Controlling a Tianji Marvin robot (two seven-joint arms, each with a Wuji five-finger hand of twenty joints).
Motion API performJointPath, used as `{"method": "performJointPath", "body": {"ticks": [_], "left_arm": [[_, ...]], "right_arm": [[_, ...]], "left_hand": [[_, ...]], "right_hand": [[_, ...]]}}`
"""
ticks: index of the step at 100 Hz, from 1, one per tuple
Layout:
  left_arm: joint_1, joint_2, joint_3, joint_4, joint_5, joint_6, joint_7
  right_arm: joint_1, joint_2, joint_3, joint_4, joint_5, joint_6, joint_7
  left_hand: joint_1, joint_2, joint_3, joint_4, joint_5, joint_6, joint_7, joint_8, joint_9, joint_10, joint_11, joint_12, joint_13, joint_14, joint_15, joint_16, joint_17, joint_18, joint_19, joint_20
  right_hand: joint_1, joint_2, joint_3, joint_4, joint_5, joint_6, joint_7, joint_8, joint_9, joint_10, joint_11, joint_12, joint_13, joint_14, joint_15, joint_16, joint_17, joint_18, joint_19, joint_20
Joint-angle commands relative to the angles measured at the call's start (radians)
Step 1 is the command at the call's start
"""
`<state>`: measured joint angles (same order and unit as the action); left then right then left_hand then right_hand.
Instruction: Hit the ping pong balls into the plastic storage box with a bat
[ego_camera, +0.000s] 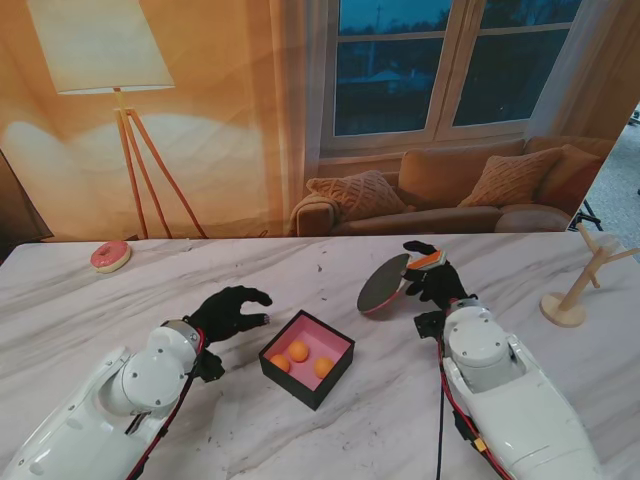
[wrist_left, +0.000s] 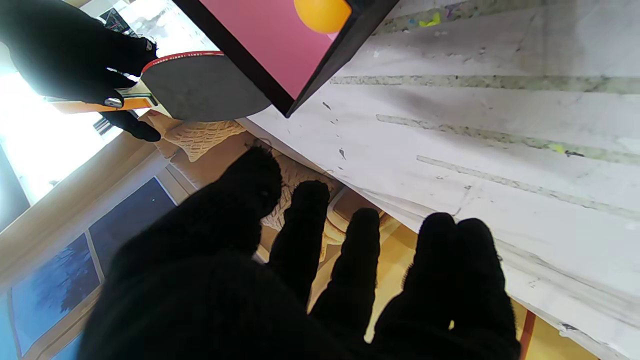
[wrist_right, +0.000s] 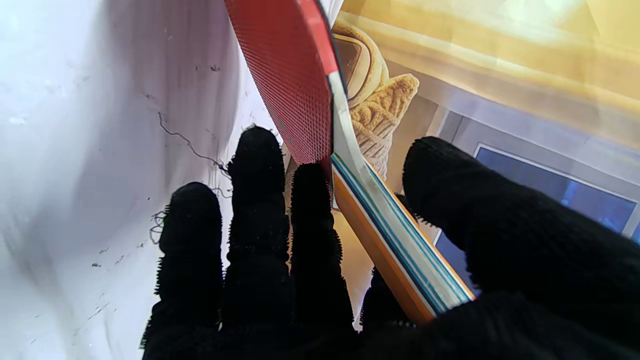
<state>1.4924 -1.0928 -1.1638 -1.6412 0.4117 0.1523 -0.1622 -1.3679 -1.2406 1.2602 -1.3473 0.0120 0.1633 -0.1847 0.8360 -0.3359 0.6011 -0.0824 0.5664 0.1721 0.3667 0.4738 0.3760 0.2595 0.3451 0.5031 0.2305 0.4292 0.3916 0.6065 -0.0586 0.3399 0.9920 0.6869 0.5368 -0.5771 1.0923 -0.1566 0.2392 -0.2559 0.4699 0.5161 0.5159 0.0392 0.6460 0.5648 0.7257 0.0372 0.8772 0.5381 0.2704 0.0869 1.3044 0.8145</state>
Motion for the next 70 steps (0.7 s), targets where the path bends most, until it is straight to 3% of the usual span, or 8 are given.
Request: {"method": "performJointPath", "body": {"ticks": [1, 41, 70], "left_arm": [[0.007, -0.005, 0.001, -0.009, -0.006, 0.008, -0.011], [0.017, -0.009, -0.004, -0.017, -0.017, 0.025, 0.0], [0.03, -0.013, -0.016, -0.021, -0.013, 0.029, 0.02]], "right_arm": [[-0.005, 0.0, 0.009, -0.002, -0.006, 0.003, 0.01], [-0.035, 0.008, 0.052, -0.021, -0.049, 0.018, 0.002], [-0.08, 0.023, 0.092, -0.041, -0.112, 0.032, 0.016]], "left_hand": [[-0.003, 0.025, -0.014, 0.028, 0.01, 0.017, -0.005, -0.006, 0.005, -0.009, 0.01, -0.008, -0.008, -0.009, 0.01, 0.009, 0.001, -0.024, 0.02, 0.024], [0.0, 0.026, -0.015, 0.029, 0.025, 0.022, 0.003, -0.004, 0.039, -0.005, 0.023, -0.001, 0.017, 0.006, 0.045, 0.022, 0.021, -0.016, 0.06, 0.028], [0.001, 0.028, -0.017, 0.029, 0.031, 0.025, 0.006, -0.004, 0.046, -0.003, 0.025, 0.001, 0.018, 0.009, 0.049, 0.019, 0.021, -0.013, 0.068, 0.021]], "right_hand": [[-0.046, -0.041, 0.017, 0.027, -0.058, -0.026, -0.035, -0.014, -0.057, -0.033, -0.002, -0.008, -0.024, -0.027, -0.015, 0.009, -0.018, -0.03, -0.016, 0.019], [-0.085, -0.053, -0.008, 0.027, -0.078, 0.041, -0.065, -0.016, -0.114, -0.03, -0.005, -0.019, -0.053, -0.026, -0.029, 0.01, -0.039, -0.027, -0.037, 0.029], [-0.079, -0.064, -0.013, 0.03, -0.037, 0.127, 0.009, 0.024, -0.073, -0.009, 0.02, -0.016, -0.027, -0.014, -0.008, 0.017, -0.017, -0.016, -0.011, 0.042]]}}
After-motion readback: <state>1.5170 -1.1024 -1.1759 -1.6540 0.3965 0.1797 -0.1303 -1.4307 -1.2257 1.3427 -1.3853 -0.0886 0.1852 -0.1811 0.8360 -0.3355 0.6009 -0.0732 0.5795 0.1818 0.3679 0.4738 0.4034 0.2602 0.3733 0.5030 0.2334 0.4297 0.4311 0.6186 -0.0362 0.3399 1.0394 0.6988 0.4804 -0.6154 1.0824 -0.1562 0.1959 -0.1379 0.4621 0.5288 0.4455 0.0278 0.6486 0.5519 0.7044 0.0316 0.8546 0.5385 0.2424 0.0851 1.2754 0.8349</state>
